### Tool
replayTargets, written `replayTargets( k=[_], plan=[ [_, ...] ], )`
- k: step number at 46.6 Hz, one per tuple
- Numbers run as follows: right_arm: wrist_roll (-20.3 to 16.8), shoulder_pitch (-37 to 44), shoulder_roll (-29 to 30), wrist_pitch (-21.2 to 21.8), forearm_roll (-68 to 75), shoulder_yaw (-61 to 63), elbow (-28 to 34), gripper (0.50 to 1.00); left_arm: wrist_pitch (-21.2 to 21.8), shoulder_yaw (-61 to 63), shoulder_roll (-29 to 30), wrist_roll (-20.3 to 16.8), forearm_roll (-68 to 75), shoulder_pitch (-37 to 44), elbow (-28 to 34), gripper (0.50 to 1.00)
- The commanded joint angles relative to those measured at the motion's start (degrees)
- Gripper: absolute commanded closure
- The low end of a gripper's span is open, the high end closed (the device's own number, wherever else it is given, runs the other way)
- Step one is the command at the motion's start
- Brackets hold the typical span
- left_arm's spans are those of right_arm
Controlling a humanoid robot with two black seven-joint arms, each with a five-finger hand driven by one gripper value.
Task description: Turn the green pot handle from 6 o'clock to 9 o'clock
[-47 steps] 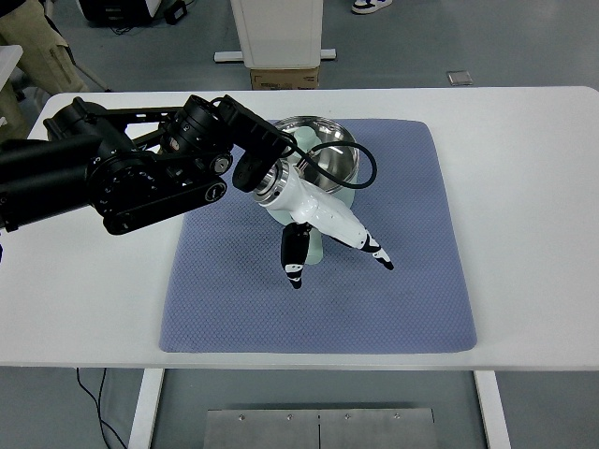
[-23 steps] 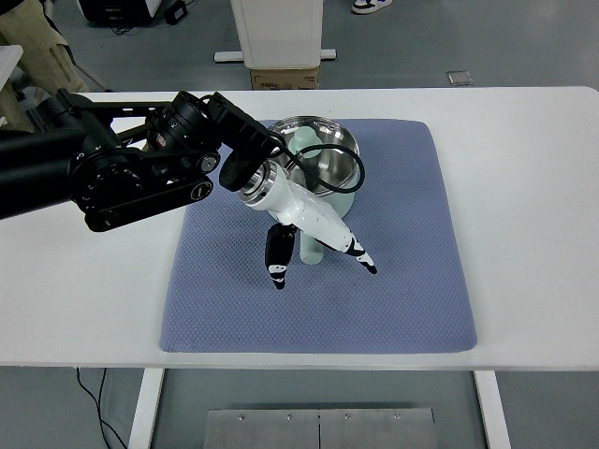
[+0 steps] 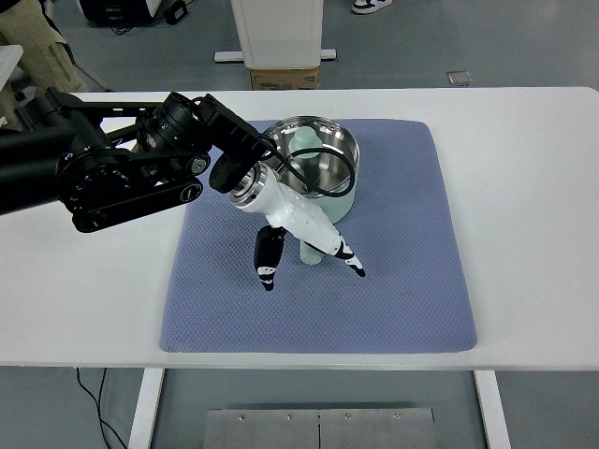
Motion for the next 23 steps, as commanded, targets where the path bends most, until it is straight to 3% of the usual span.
replayTargets(
  k=[1,23],
  plan=[
    [0.0,0.0,0.0,0.0,0.0,0.0,0.0,0.5,0.0,0.2,0.3,0.0,0.0,0.0,0.0,0.5],
    [0.0,0.0,0.0,0.0,0.0,0.0,0.0,0.5,-0.1,1.4,2.7,-0.1,-0.1,-0.5,-1.6,0.5]
  ],
)
